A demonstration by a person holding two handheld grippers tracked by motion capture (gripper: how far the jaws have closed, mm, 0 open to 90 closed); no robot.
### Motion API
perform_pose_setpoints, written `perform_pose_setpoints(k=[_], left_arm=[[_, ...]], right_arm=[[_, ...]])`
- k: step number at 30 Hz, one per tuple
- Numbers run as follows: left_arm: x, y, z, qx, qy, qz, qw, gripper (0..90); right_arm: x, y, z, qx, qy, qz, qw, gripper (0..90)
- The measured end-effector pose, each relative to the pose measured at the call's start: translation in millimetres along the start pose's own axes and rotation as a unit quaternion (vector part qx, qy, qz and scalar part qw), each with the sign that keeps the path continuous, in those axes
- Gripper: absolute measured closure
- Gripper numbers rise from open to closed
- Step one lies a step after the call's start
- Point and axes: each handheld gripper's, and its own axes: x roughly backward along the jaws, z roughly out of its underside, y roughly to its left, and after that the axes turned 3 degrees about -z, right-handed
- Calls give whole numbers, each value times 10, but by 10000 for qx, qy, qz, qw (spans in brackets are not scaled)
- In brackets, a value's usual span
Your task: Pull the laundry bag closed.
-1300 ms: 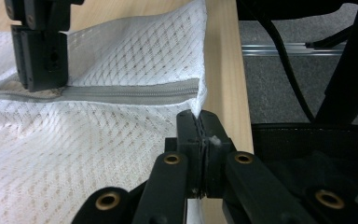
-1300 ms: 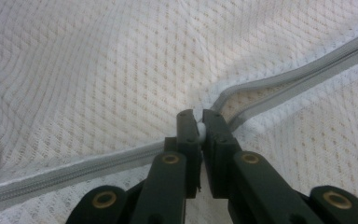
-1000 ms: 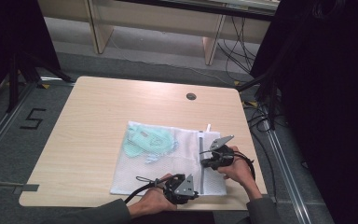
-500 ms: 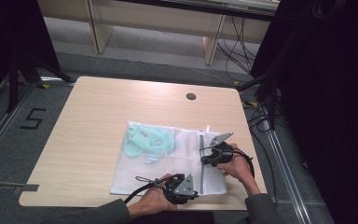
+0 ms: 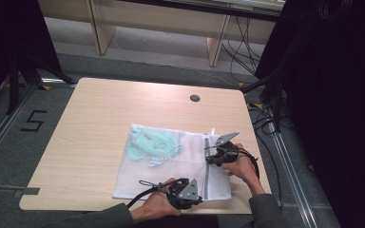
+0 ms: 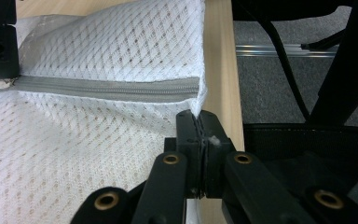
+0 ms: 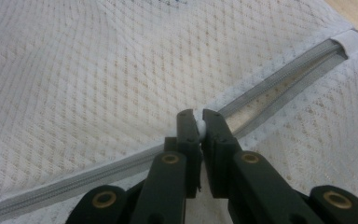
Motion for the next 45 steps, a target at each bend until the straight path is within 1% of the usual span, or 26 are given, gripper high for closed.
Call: perform_pose_setpoints(k=[1, 2, 3, 4, 5, 6, 9, 11, 12, 13, 16, 18, 20, 22, 24, 25, 27, 30, 35, 38, 39, 40, 42, 43, 44, 45], left_arm=[[1, 2, 2, 9, 0, -7, 10000, 883], [5, 7, 1, -2, 13, -9, 10000, 883], [8, 11, -1, 0, 29, 16, 10000, 883], [6, 14, 0, 3, 30, 26, 10000, 883], [0, 13, 3, 27, 4, 1, 10000, 883], [-1, 15, 5, 33, 0, -11, 10000, 883], [4, 18, 3, 59, -11, 1, 10000, 883], [5, 17, 7, 55, -9, 3, 10000, 883], [7, 18, 7, 42, 11, 23, 10000, 884], [7, 10, 11, 78, 23, -24, 10000, 883], [8, 18, 13, 106, 47, -10, 9999, 884], [9, 16, 15, 111, 39, -20, 9999, 884], [0, 14, 12, 36, 13, 25, 10000, 884], [-1, 16, 13, 18, 24, 41, 10000, 884], [0, 13, 12, 42, 15, 54, 10000, 885], [-1, 9, 13, 68, 14, 62, 10000, 884], [-1, 7, 16, 90, 19, 49, 9999, 885], [-3, 7, 14, 113, 9, 61, 9999, 885], [1, 13, 18, 86, 36, 93, 9999, 884], [-1, 17, 20, 62, 49, 115, 9999, 884], [-1, 17, 19, 71, 47, 111, 9999, 884], [0, 18, 19, 94, 31, 117, 9999, 884], [4, 26, 22, 108, 27, 100, 9999, 884], [5, 23, 23, 140, 7, 116, 9998, 884], [9, 22, 20, 139, 12, 125, 9998, 884], [6, 19, 20, 129, -10, 102, 9999, 885]], right_arm=[[10, -5, -2, -58, 58, -30, 10000, 865], [-10, -4, 3, -58, -18, -60, 10000, 865], [5, -20, -3, -22, 96, -69, 9999, 865], [2, -34, -5, 25, 95, -65, 9999, 865], [-25, -16, 7, -130, -63, -73, 9999, 865], [-14, -23, 2, -129, 0, -72, 9999, 865], [-17, -44, -7, -117, 6, -17, 9999, 865], [-12, -61, -23, -36, -30, 7, 10000, 865], [-15, -51, -31, -106, -15, 11, 9999, 865], [-16, -77, -38, -9, -20, 50, 10000, 865], [-28, -66, -60, -42, 101, 51, 9999, 865], [-35, -89, -71, 45, 107, 98, 9999, 865], [-28, -106, -83, 56, 168, 115, 9998, 865], [-47, -120, -84, -2, 32, 146, 9999, 865], [-34, -132, -103, 37, 145, 130, 9998, 865], [-46, -138, -104, 47, 70, 169, 9998, 865], [-49, -143, -99, -69, 82, 141, 9998, 865], [-59, -165, -103, 5, 58, 193, 9998, 865], [-51, -194, -131, -1, 57, 278, 9996, 865], [-49, -206, -155, 76, 104, 232, 9996, 865], [-77, -206, -151, 48, -26, 267, 9996, 865], [-67, -207, -162, 54, 103, 261, 9996, 865], [-69, -219, -172, 102, 125, 293, 9994, 865], [-71, -237, -179, 208, 93, 301, 9993, 865], [-87, -226, -175, 53, -5, 285, 9996, 865], [-88, -231, -178, 62, 1, 326, 9994, 865]])
